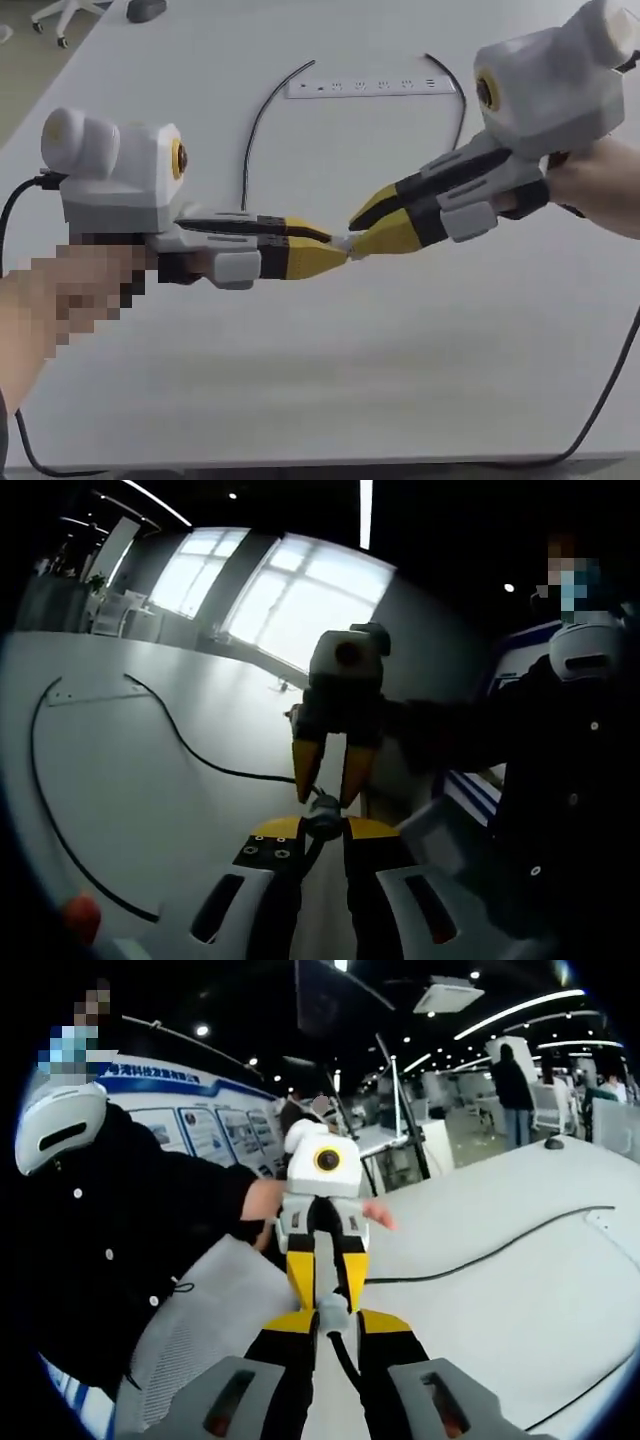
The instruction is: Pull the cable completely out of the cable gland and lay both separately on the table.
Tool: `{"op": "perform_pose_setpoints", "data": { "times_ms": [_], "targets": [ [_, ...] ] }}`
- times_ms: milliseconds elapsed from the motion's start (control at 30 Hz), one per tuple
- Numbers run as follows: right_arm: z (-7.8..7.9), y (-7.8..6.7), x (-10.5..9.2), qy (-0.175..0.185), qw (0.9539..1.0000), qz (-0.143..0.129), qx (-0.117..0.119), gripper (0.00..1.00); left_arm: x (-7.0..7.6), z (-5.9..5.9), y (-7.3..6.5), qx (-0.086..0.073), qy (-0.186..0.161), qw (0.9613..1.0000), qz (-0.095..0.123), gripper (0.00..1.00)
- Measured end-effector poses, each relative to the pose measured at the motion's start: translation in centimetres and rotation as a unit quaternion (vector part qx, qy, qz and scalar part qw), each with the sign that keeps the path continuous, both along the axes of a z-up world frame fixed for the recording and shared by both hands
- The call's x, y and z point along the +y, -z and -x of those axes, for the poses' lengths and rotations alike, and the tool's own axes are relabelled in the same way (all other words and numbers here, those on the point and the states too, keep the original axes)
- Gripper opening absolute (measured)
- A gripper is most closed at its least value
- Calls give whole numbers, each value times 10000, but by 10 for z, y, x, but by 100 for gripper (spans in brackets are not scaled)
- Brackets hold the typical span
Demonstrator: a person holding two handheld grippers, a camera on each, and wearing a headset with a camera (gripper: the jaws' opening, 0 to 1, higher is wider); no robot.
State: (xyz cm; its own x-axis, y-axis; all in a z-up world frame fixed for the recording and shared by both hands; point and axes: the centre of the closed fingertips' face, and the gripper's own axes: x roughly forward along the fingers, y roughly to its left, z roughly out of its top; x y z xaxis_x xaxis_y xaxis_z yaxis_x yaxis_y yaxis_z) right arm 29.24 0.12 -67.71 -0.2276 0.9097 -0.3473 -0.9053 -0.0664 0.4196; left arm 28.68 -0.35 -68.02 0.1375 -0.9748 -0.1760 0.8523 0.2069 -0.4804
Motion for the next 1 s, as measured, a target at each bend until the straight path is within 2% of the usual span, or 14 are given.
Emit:
{"op": "perform_pose_setpoints", "data": {
  "times_ms": [133,167,333,433,500,533,567,633,667,700,800,933,1000],
  "targets": [
    [2,2,0,-22,10000,33,39,10,0,0,-1,-51,25,10000,-25,15],
    [3,4,0,-60,9998,61,167,10,0,0,-1,-52,25,10000,-12,15],
    [8,6,2,-126,9993,141,320,9,0,-1,-2,-63,56,10000,-21,15],
    [8,6,1,-127,9995,136,245,9,0,-1,-1,-74,56,10000,-26,15],
    [6,6,1,-108,9995,133,281,9,0,-2,-2,-72,57,10000,-8,15],
    [7,6,0,-117,9997,119,180,9,0,-2,-1,-66,52,10000,-9,15],
    [5,6,2,-146,9998,63,-98,8,1,-3,-1,-48,37,10000,-10,15],
    [5,6,2,-138,9991,44,-396,8,1,-4,-1,-33,11,10000,-12,15],
    [5,6,2,-164,9979,5,-621,8,1,-4,-1,-1,0,10000,-6,15],
    [6,5,2,-167,9974,-4,-700,8,2,-5,0,9,-11,10000,-2,15],
    [8,6,3,-234,9923,-53,-1217,8,1,-5,0,59,-30,10000,0,15],
    [9,6,3,-286,9860,-96,-1639,8,1,-6,1,126,-54,9999,2,15],
    [12,6,3,-267,9872,-77,-1571,8,0,-5,2,127,-39,9999,-1,15]
  ]
}}
